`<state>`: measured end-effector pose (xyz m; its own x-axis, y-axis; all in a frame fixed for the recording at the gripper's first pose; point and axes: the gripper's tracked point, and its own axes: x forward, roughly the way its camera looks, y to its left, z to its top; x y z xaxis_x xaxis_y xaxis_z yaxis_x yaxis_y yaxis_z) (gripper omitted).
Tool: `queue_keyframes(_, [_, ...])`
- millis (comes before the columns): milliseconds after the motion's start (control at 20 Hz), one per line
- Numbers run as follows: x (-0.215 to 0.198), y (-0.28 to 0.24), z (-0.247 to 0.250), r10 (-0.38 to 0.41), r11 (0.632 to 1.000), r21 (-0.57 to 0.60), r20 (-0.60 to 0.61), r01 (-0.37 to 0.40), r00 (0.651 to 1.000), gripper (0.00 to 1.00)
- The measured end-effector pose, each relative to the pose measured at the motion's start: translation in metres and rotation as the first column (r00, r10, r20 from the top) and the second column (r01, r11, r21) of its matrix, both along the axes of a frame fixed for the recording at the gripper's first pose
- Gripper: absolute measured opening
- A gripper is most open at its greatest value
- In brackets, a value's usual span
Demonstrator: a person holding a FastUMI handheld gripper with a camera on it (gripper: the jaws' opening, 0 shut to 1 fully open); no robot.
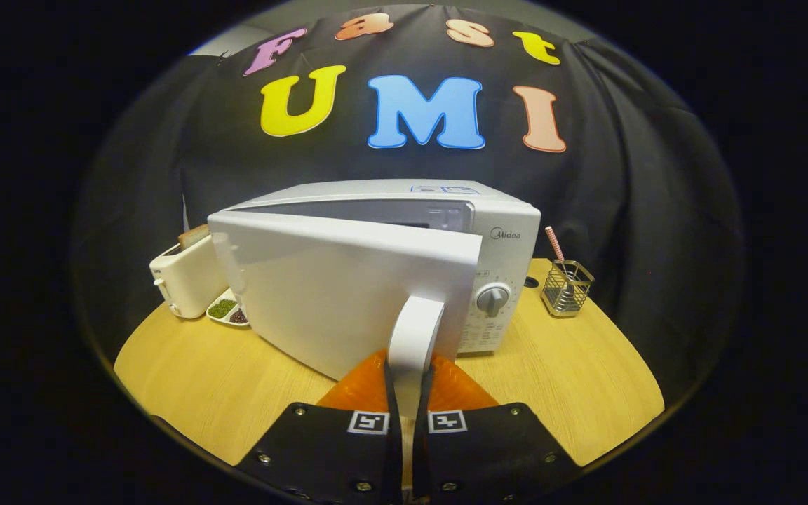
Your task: Open the microwave, put the food inside, and close the microwave door.
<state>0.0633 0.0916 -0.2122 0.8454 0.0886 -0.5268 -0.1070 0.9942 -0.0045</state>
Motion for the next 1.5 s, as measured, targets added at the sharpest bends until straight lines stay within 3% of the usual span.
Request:
queue_keyframes(550, [-0.077, 0.054, 0.007, 0.035, 0.998, 0.057, -0.053, -0.032, 0.998, 0.31])
queue_keyframes(650, [-0.090, 0.069, 0.006, 0.042, 0.998, 0.058, -0.052, -0.038, 0.998, 0.43])
queue_keyframes(1200, [-0.152, 0.146, 0.004, 0.117, 0.991, 0.072, -0.057, -0.113, 0.992, 0.44])
queue_keyframes(1500, [-0.185, 0.197, 0.003, 0.265, 0.964, 0.028, -0.059, -0.264, 0.962, 0.43])
